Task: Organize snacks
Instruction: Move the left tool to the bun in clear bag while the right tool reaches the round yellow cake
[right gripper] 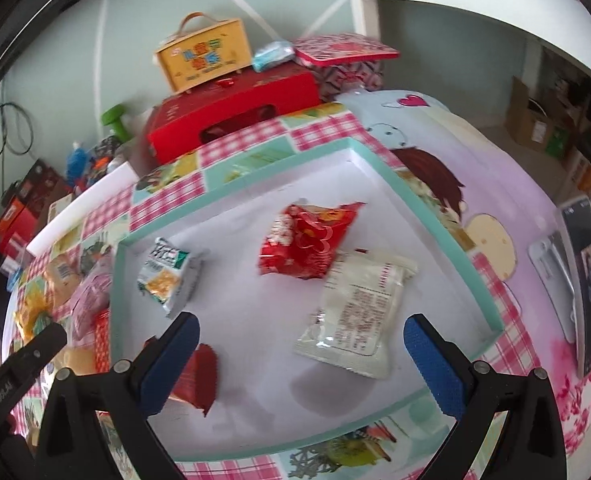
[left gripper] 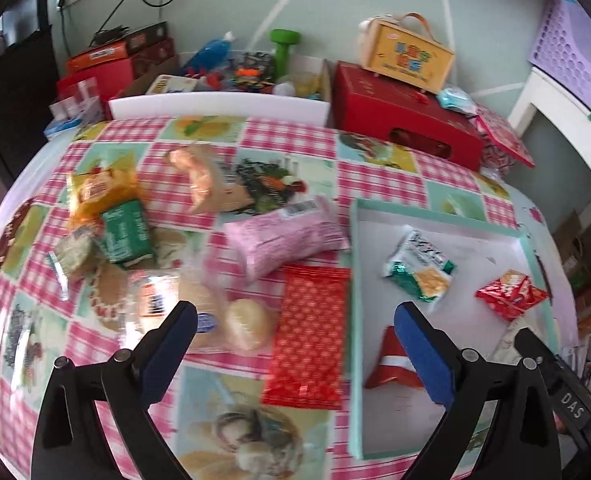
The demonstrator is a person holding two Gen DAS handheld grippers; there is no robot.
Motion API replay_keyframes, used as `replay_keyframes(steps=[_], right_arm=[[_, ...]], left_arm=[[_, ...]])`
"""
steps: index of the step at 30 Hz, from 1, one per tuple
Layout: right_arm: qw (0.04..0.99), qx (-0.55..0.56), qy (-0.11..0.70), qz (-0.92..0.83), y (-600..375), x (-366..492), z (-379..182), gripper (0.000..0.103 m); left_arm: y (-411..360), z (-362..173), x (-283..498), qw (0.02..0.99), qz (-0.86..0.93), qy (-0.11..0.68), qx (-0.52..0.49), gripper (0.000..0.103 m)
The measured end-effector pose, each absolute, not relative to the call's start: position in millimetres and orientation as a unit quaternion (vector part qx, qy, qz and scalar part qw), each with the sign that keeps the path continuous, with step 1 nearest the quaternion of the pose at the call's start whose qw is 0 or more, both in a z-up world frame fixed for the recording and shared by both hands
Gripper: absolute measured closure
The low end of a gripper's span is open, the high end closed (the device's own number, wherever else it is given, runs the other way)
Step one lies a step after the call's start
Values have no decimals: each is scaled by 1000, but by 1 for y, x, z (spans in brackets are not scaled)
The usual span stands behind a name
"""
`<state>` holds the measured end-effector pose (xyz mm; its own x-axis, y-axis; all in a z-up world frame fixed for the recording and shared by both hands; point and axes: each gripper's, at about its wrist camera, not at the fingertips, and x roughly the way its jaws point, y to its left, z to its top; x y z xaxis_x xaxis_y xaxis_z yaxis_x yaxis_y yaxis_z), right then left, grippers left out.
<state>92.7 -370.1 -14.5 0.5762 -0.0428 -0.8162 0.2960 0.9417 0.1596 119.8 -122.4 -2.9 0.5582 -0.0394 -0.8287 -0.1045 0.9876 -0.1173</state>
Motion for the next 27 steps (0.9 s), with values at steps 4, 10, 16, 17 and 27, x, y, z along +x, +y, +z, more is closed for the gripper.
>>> replay_keyframes(steps=[4, 10, 16, 17, 27], right_arm=[[881, 141, 444, -83, -363, 93, -13, 0], [885, 144, 439, -59, -349, 95, -7, 0], [884, 138, 445, -33, -333, 99, -7, 0], [884, 135, 446, -32, -329, 99, -7, 0], [888, 112, 446, 18, -281, 100, -7, 0]], left_arm=[[-106, -1, 116, 877, 49, 474, -60, 4], [-75, 3, 109, 874, 77, 475, -74, 4], [-46, 5, 103, 869, 104, 474, -101, 4], [-42, 5, 102, 868, 108, 473, -104, 4], [-11, 0, 99, 857, 124, 480, -136, 4]])
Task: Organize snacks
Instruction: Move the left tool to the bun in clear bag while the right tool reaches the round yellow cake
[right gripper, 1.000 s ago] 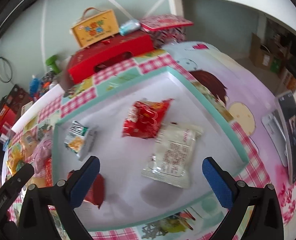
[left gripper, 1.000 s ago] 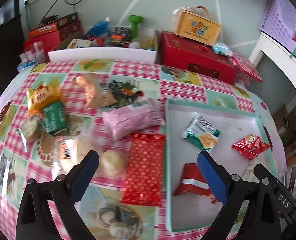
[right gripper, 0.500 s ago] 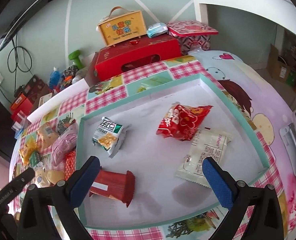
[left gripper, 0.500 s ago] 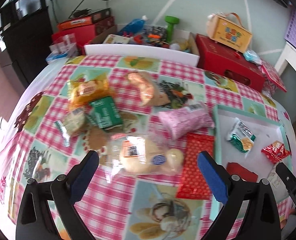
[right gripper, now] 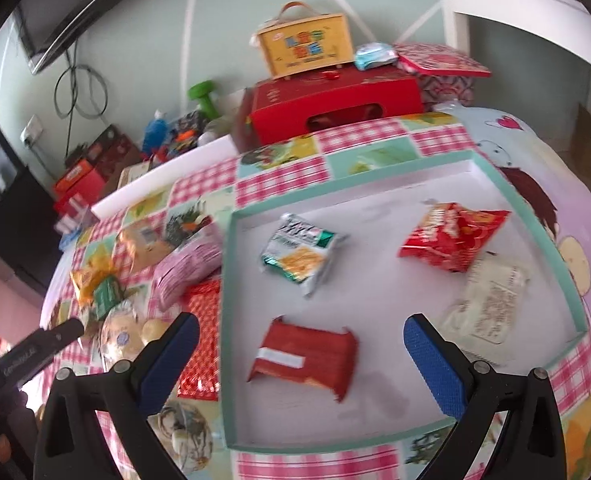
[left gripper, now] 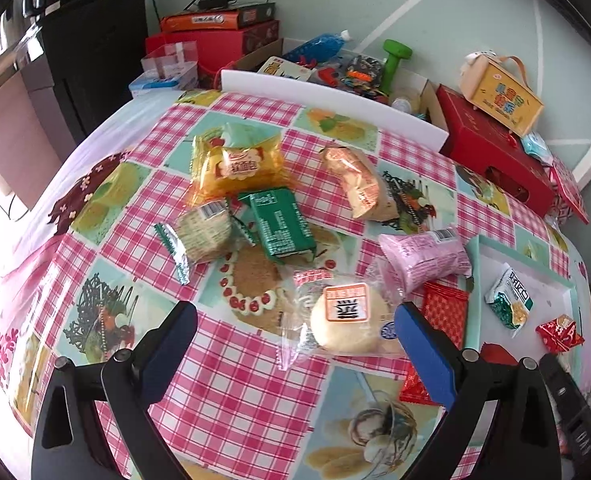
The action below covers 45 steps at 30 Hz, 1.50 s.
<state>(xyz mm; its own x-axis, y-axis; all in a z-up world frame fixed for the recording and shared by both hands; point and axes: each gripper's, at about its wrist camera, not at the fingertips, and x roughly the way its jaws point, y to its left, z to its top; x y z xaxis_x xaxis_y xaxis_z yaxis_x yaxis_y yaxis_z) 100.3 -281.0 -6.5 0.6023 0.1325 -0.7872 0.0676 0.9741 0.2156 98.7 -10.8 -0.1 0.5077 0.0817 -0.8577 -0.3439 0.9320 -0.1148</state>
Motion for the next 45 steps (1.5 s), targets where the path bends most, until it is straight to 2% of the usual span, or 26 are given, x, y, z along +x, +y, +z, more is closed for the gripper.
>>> replay_keyframes(steps=[14, 31, 34, 35, 41, 45], right_arm=[[866, 44, 493, 69, -205, 119, -33, 0], [869, 21, 491, 58, -196, 128, -40, 0], [869, 20, 491, 61, -195, 128, -41, 0], [869, 20, 490, 61, -194, 128, -41, 0], [875, 9, 476, 90, -180, 126, -39, 1], [877, -13, 465, 123, -163, 123, -40, 12]], left_arm=[[8, -19, 112, 832, 101, 513, -188, 4], [-15, -50, 144, 801, 63, 559, -207, 4], [-10, -51, 143, 797, 69, 559, -216, 12], [-8, -50, 141, 798, 69, 557, -219, 20], [1, -47, 136, 797, 86, 557, -216, 21], [10, -46, 132, 795, 113, 559, -206, 21]])
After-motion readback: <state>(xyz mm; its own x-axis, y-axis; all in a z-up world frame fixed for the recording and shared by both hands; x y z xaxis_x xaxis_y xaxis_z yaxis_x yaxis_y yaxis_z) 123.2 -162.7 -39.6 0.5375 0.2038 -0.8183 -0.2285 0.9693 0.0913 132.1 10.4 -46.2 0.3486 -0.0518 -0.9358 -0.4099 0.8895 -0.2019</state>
